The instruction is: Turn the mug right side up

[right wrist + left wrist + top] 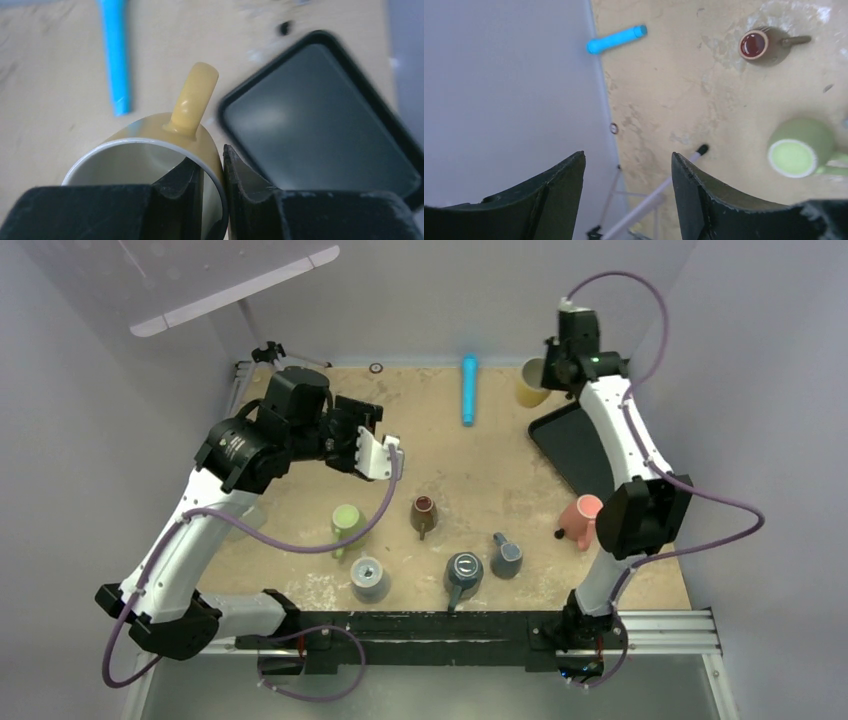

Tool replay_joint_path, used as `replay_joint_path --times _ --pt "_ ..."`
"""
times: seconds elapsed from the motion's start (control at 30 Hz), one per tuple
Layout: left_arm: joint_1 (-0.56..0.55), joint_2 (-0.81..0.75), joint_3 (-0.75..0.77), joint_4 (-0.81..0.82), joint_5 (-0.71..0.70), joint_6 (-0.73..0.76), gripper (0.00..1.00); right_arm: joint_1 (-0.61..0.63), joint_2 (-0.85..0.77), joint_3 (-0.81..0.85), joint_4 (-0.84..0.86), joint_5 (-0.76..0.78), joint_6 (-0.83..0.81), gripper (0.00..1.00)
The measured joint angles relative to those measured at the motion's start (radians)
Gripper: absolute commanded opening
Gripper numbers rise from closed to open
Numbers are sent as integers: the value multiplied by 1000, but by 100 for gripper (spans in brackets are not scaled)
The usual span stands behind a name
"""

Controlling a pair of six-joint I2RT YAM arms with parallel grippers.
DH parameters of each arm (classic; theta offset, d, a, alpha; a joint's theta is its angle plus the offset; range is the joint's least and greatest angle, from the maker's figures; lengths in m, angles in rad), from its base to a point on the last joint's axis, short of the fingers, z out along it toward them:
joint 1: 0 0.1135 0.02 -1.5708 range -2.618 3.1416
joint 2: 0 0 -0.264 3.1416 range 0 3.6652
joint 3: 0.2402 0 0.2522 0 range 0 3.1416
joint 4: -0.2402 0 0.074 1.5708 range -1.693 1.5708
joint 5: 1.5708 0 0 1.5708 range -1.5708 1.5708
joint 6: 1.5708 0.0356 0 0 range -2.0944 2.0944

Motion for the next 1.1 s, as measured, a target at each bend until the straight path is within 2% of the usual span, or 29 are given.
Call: replay_joint_path --times 0.13,0.23,0.43,0.67,1.0,1.03,1.07,1.1 --pt "24 4 -12 -2 -40 -282 69 -211 22 1 86 50 -3 0" --pt "49 -16 -76 -1 -57 -472 69 -332 85 35 132 72 -1 0" --pt "101 -48 -223 -9 -70 -716 69 -446 286 120 179 78 25 0" --pt "142 -54 -293 -24 -76 -843 72 -476 388 114 193 66 71 0" --pt "148 -37 -293 -22 -94 -885 73 -496 479 117 225 30 121 0" --pt "148 -34 -293 -22 -94 -885 74 -496 494 123 224 30 122 0" --pt "148 -31 -293 -22 -94 -885 80 -496 509 138 224 29 123 0" --pt "148 -27 -293 -22 -94 -885 94 -497 514 148 227 25 127 0"
